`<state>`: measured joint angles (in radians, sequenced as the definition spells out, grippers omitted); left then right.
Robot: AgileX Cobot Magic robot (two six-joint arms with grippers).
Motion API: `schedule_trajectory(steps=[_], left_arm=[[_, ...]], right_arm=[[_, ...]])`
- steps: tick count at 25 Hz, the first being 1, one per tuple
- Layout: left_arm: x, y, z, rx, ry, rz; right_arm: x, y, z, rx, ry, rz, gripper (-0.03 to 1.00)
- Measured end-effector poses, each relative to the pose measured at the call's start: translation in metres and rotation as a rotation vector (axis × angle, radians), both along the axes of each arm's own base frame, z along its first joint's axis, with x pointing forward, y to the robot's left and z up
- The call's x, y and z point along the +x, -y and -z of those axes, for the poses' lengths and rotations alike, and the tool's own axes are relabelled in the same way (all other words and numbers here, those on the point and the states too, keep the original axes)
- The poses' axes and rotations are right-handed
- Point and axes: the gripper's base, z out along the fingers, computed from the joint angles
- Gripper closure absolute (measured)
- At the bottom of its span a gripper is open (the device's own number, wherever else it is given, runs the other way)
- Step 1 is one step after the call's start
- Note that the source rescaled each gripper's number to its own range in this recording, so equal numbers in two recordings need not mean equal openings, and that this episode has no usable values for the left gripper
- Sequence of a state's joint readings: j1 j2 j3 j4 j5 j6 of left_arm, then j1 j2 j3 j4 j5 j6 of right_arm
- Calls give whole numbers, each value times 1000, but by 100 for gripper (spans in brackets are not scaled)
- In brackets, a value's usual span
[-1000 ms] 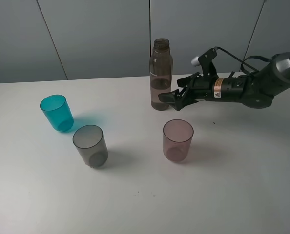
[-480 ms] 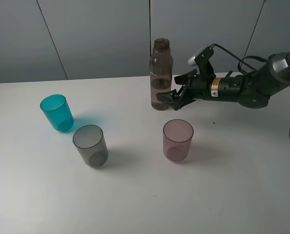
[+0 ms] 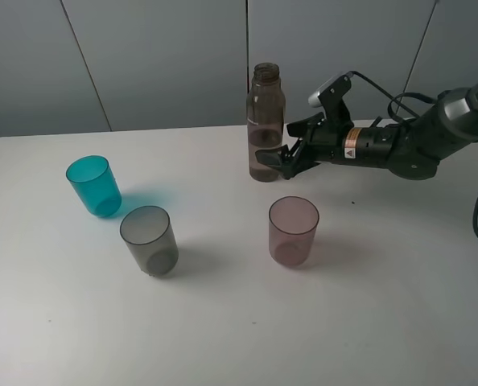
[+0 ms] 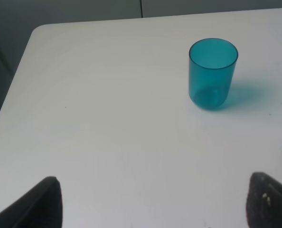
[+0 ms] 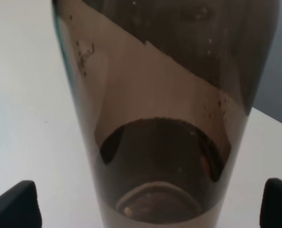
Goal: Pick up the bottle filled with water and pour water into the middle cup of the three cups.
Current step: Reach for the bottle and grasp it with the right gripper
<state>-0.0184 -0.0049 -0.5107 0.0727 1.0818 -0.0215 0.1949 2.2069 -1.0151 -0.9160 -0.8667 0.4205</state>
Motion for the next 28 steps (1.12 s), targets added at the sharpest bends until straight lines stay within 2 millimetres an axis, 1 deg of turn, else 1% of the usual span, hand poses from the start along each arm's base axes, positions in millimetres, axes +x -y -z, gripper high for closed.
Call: schedule_trajectory(steps=[6, 11, 19, 25, 28], left_arm=[[0, 0, 0, 0, 0, 0], [0, 0, 0, 0, 0, 0], [0, 0, 0, 0, 0, 0], [0, 0, 0, 0, 0, 0], [0, 0, 0, 0, 0, 0]], right_arm=[[5, -11, 13, 15, -8, -2, -3], [11, -12, 14, 32, 0, 25, -3], [18, -14, 7, 67, 36, 34, -3], [16, -18, 7, 58, 47, 22, -3], [18, -21, 13, 63, 46, 22, -3]])
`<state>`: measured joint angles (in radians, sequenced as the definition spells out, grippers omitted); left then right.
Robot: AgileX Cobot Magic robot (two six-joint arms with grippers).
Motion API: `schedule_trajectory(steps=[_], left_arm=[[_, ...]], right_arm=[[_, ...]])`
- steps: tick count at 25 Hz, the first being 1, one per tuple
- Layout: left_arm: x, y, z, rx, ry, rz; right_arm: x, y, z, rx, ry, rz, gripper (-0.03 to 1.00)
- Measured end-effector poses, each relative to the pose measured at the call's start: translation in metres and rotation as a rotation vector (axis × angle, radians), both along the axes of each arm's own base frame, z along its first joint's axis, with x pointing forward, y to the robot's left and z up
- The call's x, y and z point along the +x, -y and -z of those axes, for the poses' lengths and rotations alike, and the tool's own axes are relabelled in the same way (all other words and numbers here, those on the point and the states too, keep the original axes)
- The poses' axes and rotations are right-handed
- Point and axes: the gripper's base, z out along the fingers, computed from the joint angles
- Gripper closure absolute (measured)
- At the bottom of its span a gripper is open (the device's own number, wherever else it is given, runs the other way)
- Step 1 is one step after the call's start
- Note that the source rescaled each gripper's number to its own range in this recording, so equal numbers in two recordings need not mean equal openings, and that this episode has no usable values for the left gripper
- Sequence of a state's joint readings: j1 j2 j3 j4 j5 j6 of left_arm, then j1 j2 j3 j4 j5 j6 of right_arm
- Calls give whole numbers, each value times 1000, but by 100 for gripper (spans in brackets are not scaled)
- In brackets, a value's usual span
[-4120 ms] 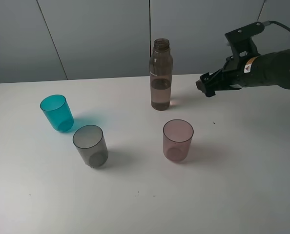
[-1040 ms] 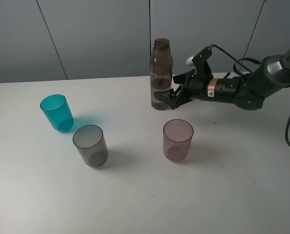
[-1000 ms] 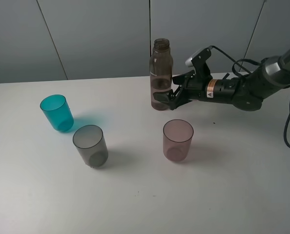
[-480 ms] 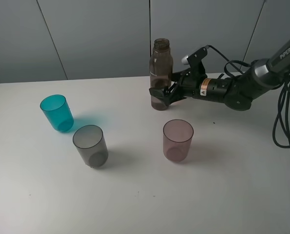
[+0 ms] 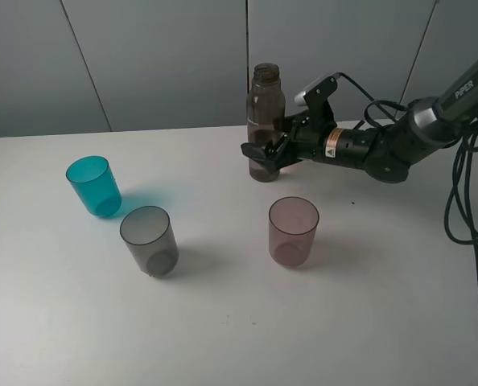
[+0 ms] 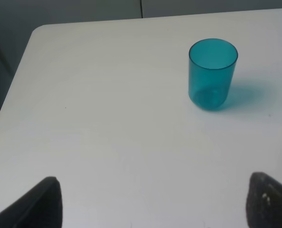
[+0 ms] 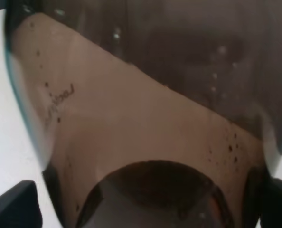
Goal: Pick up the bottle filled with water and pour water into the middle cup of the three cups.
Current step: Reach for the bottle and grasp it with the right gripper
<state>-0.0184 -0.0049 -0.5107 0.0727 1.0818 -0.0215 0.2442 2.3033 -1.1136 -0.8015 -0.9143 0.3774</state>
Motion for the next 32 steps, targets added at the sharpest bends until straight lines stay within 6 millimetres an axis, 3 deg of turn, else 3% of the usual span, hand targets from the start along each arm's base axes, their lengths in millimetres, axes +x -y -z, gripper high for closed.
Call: schedule_trajectory(steps=[13, 27, 28, 29, 30, 31, 32], left_arm=[[0, 0, 0, 0, 0, 0], [0, 0, 0, 0, 0, 0], [0, 0, 0, 0, 0, 0], [0, 0, 0, 0, 0, 0], [0, 0, 0, 0, 0, 0], [0, 0, 0, 0, 0, 0], [0, 0, 0, 0, 0, 0]], right_arm=[[8, -20, 8, 85, 6, 10, -3], [9, -23, 6, 93, 24, 11, -1], [9, -23, 6, 93, 24, 11, 10], [9, -23, 6, 93, 24, 11, 31], [9, -23, 6, 92, 26, 13, 56], [10, -23, 6, 93, 26, 15, 92], [10, -23, 5, 94, 27, 15, 94]])
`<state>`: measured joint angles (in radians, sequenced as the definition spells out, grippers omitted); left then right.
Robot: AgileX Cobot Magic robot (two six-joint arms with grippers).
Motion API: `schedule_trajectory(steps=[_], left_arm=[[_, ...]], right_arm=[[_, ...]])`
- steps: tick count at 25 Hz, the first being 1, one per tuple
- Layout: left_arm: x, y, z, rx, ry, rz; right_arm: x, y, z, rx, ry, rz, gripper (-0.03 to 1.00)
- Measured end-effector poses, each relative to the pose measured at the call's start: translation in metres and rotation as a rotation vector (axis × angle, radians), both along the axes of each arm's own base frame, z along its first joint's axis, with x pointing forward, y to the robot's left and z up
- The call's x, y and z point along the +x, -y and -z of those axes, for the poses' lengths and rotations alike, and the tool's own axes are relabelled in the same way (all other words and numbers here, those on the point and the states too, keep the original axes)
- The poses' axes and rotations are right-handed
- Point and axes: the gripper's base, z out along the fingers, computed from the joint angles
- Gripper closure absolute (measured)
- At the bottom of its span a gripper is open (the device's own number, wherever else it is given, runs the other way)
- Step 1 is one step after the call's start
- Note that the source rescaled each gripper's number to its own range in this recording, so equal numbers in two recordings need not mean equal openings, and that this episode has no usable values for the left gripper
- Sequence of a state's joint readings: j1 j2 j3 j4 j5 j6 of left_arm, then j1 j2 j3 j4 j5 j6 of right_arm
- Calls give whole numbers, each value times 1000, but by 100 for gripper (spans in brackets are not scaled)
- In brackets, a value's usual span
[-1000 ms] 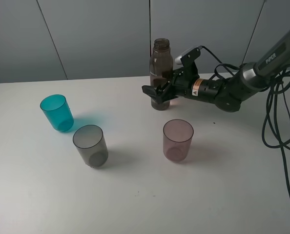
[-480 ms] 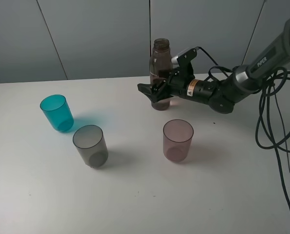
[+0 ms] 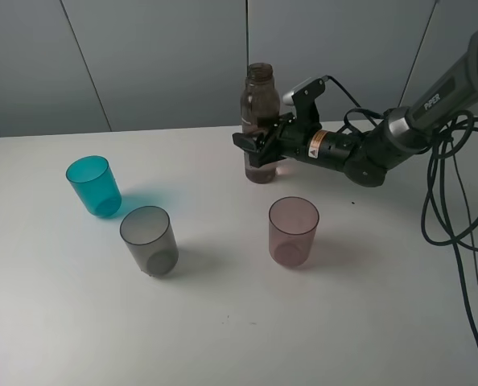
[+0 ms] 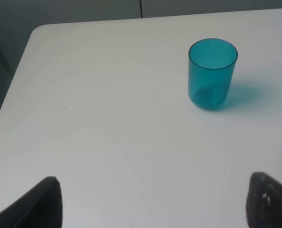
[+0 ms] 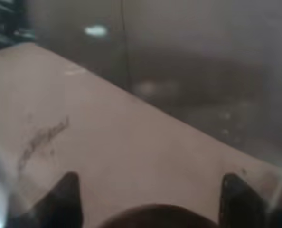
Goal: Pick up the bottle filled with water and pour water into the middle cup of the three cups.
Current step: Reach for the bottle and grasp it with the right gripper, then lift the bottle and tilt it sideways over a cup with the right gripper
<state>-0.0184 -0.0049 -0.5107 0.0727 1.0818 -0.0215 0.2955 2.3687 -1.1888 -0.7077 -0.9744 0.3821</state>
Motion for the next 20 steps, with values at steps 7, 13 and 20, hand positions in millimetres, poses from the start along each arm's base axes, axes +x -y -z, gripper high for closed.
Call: schedule_trajectory(steps=[7, 13, 20], left_arm=[[0, 0, 0, 0, 0, 0], [0, 0, 0, 0, 0, 0], [0, 0, 0, 0, 0, 0]], right_arm=[[0, 0, 0, 9, -13, -2, 95], [-3, -2, -4, -18, -3, -47, 95], [-5, -11, -42, -38, 90, -103, 95]])
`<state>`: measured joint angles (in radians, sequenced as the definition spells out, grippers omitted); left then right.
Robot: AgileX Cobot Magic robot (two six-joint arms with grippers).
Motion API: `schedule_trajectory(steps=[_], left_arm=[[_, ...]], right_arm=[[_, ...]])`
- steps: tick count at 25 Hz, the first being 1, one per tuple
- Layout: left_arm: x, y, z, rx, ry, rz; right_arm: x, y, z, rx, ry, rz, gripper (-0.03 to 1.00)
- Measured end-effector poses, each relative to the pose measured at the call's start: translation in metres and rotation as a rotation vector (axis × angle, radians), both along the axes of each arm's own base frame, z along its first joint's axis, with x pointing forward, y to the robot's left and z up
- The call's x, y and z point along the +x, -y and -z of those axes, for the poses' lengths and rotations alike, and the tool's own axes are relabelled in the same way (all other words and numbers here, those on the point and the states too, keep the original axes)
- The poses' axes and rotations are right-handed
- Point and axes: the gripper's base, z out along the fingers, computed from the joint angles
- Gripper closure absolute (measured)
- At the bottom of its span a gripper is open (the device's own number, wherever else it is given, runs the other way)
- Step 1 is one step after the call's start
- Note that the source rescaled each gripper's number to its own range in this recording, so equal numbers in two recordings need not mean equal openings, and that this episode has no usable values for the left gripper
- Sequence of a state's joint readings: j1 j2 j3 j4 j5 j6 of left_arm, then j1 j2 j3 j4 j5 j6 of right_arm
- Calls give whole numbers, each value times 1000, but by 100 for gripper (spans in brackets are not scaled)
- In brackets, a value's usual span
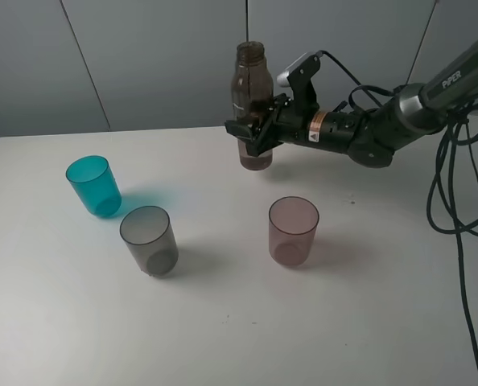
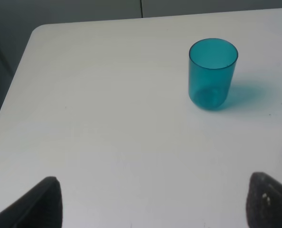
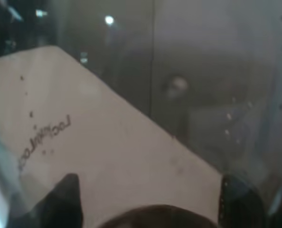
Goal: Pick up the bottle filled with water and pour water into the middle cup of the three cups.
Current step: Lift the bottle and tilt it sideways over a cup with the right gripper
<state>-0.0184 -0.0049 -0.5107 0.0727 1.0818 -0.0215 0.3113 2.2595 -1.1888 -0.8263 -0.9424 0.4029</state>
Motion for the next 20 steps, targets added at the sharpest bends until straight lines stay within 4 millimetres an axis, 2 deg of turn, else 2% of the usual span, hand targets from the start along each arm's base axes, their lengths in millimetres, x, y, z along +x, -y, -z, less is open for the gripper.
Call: schedule_trajectory(steps=[5, 13, 20], left_arm=[[0, 0, 0, 0, 0, 0], [0, 0, 0, 0, 0, 0], [0, 0, 0, 0, 0, 0]], right_arm=[[-12, -27, -18, -49, 94, -66, 95], [-36, -67, -20, -148, 278, -188, 96], [-43, -79, -19, -262, 453, -230, 96]])
